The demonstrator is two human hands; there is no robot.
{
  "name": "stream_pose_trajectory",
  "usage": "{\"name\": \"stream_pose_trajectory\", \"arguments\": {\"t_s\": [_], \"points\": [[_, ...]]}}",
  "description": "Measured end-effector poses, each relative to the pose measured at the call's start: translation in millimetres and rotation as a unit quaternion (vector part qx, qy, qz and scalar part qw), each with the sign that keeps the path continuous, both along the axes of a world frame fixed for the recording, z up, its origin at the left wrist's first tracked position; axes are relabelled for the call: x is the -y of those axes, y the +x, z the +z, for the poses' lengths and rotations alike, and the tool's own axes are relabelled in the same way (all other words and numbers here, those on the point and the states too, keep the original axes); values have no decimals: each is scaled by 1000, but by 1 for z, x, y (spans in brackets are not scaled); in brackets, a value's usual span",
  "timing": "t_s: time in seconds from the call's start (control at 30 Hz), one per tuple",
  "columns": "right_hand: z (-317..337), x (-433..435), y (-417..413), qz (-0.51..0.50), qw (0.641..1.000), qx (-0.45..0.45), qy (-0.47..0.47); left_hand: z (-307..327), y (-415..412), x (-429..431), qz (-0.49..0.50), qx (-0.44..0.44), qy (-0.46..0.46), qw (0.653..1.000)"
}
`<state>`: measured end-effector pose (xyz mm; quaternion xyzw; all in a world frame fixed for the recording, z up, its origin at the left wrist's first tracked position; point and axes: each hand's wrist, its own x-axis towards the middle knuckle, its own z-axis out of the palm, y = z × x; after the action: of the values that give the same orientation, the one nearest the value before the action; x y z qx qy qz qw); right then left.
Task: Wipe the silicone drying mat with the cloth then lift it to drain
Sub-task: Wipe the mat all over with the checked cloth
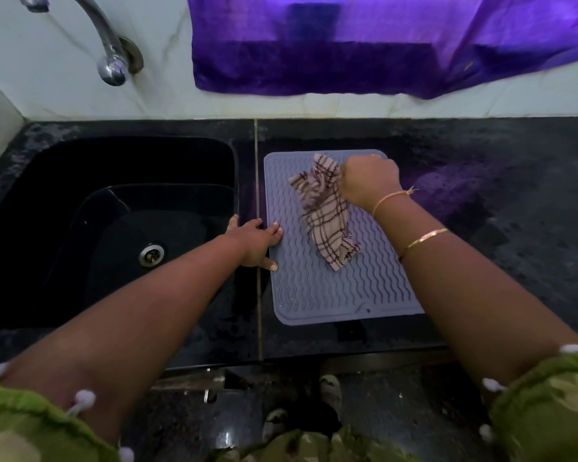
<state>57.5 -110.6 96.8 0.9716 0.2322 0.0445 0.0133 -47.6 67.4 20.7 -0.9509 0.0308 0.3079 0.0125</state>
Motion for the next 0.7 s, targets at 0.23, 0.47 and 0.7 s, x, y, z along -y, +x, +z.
{"name": "stream_pose_trajectory", "arguments": {"t_s": [0.23,0.47,0.7], "points": [[-8,0,-45,190,941,-128,249,-4,-1,-6,4,12,-21,1000],[-115,9,-137,291,923,-233,93,-4,-3,-8,24,8,-35,999],[-115,45,-148,336,910,-234,65,-8,-1,-8,23,-19,-32,999]]}}
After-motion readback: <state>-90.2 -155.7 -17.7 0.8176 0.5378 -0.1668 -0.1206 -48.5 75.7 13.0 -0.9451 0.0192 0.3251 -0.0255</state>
